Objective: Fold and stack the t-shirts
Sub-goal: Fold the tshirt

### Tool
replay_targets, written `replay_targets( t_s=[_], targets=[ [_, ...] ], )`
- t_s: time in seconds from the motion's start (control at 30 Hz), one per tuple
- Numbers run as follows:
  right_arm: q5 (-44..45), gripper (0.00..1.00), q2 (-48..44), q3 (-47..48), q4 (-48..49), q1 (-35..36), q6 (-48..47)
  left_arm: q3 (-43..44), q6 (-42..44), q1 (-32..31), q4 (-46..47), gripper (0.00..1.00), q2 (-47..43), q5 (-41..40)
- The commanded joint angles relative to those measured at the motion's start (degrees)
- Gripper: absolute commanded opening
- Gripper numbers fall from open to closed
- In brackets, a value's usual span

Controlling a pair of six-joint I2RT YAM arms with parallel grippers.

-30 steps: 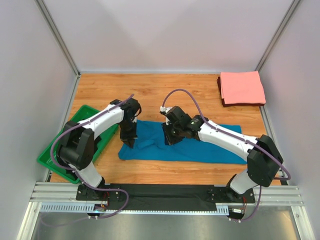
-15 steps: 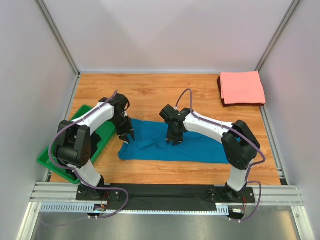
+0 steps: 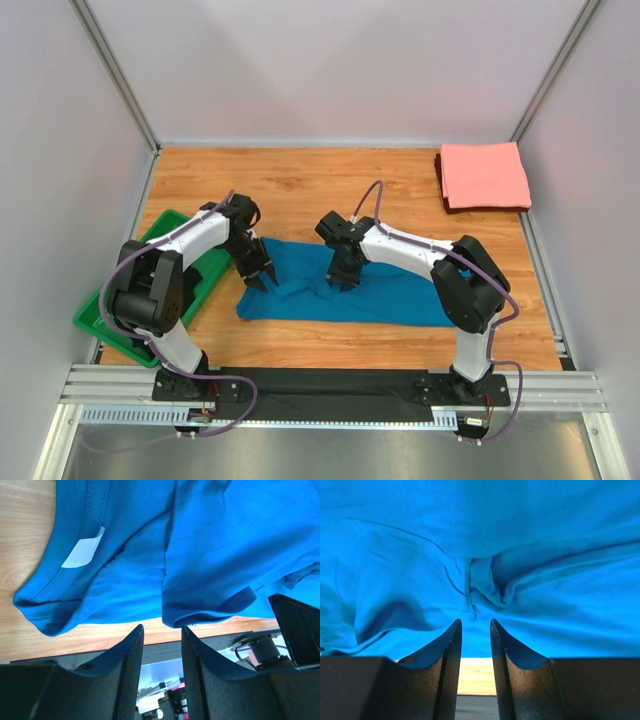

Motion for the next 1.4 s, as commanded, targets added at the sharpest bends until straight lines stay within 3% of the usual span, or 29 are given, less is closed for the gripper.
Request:
replay_targets(
  t_s=[0.0, 0.27, 0.43, 0.57, 0.67, 0.9, 1.1, 1.23, 1.37],
  targets=[
    [-0.16, 0.31, 1.37, -0.97, 5.50, 0.12, 1.03, 0.10, -1.88, 0.03, 0.98, 0.44, 0.28, 0.93],
    [0.01, 0.29, 3.56, -1.15, 7.27, 0.21, 0.93, -0.07, -3.37, 0.03, 2.91, 0.43, 2.30, 1.99],
    [0.89, 0.19, 4.36, -0.97, 6.65, 0.12, 0.06, -0.43, -3.72, 0.03, 5.11, 0.38, 2.30, 2.78],
    [1.41, 0.03, 3.92, -0.09, 5.78, 0.12, -1.35, 0.01, -3.11, 0.03, 4.94, 0.12, 2.74, 3.22],
    [2.03, 0.00, 2.61, 1.22, 3.41, 0.12, -2.40, 0.54, -2.41, 0.03, 3.54, 0.00, 2.39, 2.61],
    [3.52, 0.00, -0.21, 3.33, -4.67, 0.03, -5.92, 0.72, -1.18, -0.06, 0.37, 0.00, -2.26, -2.05],
    [2.65, 0.00, -2.50, -1.22, -4.16, 0.03, -7.42, -1.12, 0.05, -0.58, -1.13, 0.00, -6.48, -3.81],
    [1.59, 0.00, -1.80, -2.55, -3.28, 0.03, -8.29, -4.38, -1.87, -0.59, 1.33, 0.29, -7.98, -0.66],
    [0.98, 0.01, -0.48, -2.20, -2.84, 0.03, -9.35, -5.79, -3.55, -2.42, 4.41, 0.34, -6.93, 1.46]
  ],
)
